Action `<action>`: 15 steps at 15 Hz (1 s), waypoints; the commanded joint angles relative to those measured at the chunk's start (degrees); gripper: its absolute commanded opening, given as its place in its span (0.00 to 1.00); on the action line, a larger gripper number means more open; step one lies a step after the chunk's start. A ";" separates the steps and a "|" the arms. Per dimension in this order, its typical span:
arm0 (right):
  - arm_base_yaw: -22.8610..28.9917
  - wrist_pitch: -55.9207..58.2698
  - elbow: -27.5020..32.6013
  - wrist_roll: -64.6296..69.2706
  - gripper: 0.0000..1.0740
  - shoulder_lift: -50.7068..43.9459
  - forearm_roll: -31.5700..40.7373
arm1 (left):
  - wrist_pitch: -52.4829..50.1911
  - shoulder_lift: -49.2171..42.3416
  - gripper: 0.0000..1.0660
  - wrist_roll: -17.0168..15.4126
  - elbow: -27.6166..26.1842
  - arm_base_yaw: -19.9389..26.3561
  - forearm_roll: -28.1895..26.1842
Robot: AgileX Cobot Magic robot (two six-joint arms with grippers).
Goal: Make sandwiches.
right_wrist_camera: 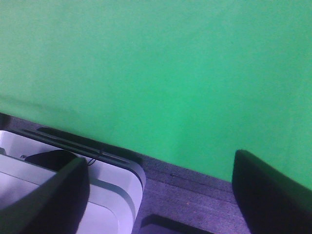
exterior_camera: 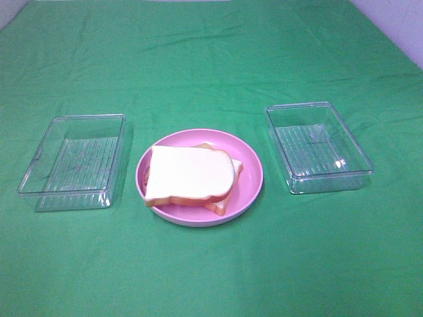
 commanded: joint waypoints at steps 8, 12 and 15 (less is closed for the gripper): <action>-0.06 -1.89 5.39 -4.87 0.70 -33.80 0.92 | -0.40 -1.26 0.66 0.11 0.11 -0.06 -0.46; -0.06 -2.69 6.25 -5.90 0.70 -36.61 1.20 | -0.40 -1.26 0.66 0.11 0.11 -0.06 -0.52; -0.06 -2.69 6.25 -5.79 0.70 -36.61 1.20 | -0.40 -1.20 0.66 0.11 0.11 -0.06 -0.46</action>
